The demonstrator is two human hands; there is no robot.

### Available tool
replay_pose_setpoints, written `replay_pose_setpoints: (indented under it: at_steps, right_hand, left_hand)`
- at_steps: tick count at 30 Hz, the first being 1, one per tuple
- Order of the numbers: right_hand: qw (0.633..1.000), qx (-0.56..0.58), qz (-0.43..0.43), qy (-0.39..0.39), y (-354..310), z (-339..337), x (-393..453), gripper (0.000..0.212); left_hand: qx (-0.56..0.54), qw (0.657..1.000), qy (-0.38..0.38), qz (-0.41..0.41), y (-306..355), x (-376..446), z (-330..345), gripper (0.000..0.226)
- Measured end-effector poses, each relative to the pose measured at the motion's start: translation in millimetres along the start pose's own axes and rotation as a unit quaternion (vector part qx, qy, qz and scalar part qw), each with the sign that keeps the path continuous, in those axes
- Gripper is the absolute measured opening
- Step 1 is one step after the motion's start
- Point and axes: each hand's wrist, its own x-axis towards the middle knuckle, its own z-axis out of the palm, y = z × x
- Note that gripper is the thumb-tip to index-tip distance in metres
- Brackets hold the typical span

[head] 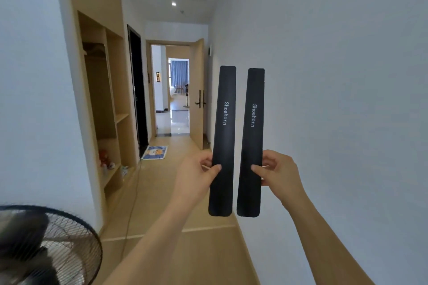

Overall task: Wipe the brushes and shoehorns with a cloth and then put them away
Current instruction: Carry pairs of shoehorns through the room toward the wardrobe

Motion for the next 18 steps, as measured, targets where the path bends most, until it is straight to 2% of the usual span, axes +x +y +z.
replay_pose_setpoints:
  at_steps: [2,8,18]
  right_hand:
    - [1.000,0.005,-0.001,-0.007,16.7,3.4,29.5,0.020]
    - [1.000,0.007,0.003,-0.008,68.8,18.4,127.8,0.020]
    - [1.000,-0.006,-0.004,0.015,137.5,63.0,354.7,0.020]
  left_hand:
    - [0.005,1.000,0.006,0.000,-10.3,26.7,14.1,0.016]
    - [-0.020,0.999,0.028,-0.002,-52.8,122.5,64.0,0.007]
    - [-0.025,0.999,0.023,0.024,-138.3,346.0,126.2,0.005]
